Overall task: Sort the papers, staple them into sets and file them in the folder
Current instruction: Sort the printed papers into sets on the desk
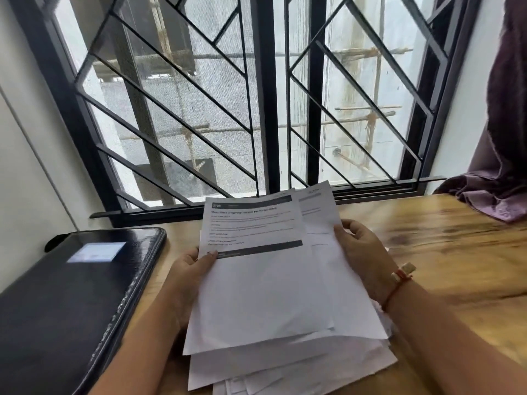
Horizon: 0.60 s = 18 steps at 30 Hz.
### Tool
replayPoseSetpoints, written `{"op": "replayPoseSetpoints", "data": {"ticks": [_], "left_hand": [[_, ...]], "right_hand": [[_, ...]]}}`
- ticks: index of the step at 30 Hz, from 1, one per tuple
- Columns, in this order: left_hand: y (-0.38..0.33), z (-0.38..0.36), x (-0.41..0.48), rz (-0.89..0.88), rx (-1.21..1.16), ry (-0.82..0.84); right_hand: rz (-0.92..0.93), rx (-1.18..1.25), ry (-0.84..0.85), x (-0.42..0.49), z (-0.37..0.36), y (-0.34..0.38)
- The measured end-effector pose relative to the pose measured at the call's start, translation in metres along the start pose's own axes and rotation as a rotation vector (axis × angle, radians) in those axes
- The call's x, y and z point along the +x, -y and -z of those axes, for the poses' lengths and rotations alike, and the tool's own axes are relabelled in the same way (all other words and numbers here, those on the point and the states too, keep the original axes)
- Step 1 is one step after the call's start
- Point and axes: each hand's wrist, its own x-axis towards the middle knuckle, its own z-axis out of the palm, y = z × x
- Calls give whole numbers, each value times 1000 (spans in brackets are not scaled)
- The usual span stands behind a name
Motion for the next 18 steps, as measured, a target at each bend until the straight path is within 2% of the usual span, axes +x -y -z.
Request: {"op": "replayPoseSetpoints", "data": {"ticks": [10,14,18], "left_hand": [[1,-10,-8,-59,7,58],[2,-12,-9,-86,8,42],[1,-12,-9,-101,-4,30]], "right_hand": [[-59,363,287,-20,-18,6],[-57,337,338,-22,-18,9],[-5,170,449,-24,-17,8]]}}
